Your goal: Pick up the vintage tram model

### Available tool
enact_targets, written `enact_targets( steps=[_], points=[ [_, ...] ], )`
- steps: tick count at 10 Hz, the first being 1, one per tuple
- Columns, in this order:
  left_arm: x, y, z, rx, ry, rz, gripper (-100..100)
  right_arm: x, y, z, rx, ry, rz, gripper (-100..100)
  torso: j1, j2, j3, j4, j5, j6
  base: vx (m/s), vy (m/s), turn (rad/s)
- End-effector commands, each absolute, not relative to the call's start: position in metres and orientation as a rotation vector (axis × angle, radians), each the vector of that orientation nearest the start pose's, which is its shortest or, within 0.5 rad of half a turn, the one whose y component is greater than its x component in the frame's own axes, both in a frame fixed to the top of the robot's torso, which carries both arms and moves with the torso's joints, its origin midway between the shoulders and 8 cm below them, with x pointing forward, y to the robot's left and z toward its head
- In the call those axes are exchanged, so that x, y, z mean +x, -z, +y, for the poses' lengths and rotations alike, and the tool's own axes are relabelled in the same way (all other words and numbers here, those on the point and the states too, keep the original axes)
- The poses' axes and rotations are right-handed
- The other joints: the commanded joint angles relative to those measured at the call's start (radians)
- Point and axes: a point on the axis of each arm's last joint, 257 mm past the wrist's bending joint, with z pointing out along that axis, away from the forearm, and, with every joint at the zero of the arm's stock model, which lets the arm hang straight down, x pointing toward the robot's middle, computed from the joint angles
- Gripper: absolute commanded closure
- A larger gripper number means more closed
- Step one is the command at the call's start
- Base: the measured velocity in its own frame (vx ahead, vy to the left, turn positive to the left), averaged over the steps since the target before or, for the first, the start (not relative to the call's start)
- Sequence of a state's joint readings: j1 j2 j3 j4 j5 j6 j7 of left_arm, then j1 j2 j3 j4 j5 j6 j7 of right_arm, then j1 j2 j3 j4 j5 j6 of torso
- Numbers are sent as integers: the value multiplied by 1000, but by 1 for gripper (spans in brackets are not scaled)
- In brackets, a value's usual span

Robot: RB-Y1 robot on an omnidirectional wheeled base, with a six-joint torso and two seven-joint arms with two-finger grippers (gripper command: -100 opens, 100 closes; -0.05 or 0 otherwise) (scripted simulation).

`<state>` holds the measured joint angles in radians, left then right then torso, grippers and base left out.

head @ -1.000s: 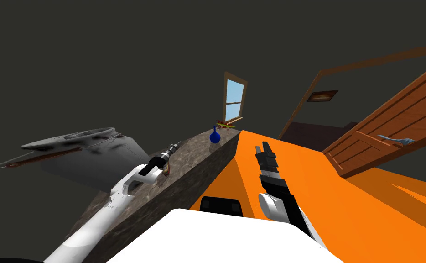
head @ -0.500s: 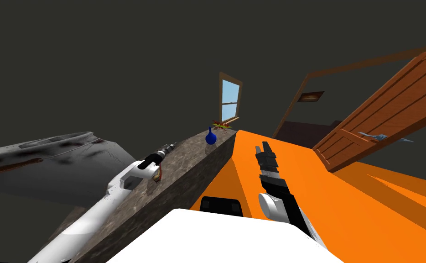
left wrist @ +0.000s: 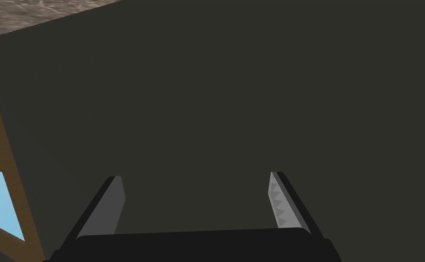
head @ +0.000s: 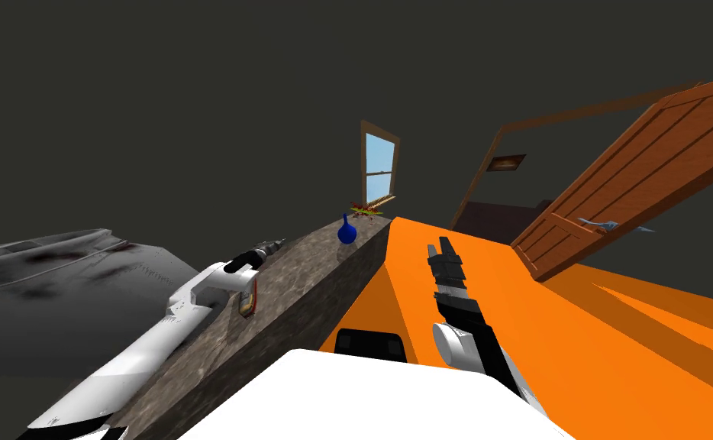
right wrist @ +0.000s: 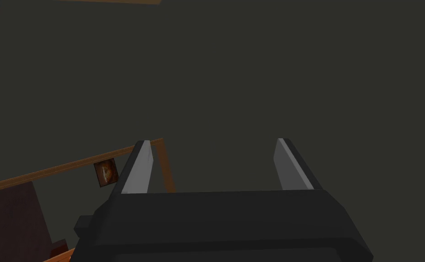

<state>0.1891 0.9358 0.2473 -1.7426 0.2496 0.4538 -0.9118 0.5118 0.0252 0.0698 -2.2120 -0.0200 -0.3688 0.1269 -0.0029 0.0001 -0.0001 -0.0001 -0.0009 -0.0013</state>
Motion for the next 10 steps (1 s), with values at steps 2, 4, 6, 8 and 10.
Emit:
enact_targets(
  steps=[2,4,6,8,10],
  points=[
    [466,123,621,-287,-438,1833,-100,377,38,-265,807,-1217,771,0,0,-1,0,0,0,1,45,-28,-90],
    [461,112,646,-309,-511,1857,-100,377,38,-265,807,-1217,771,0,1,1,0,0,0,0,24,-27,-37],
    [451,125,661,-331,-552,1896,-100,377,38,-265,807,-1217,771,0,0,0,0,0,0,0,35,-24,-27],
    [436,123,695,-371,-646,1945,-100,377,38,-265,807,-1217,771,0,1,0,0,0,0,0,40,-22,-61],
    [421,119,723,-411,-715,1986,-100,377,38,-265,807,-1217,771,0,0,-1,0,0,0,0,46,-26,-51]
  ],
)
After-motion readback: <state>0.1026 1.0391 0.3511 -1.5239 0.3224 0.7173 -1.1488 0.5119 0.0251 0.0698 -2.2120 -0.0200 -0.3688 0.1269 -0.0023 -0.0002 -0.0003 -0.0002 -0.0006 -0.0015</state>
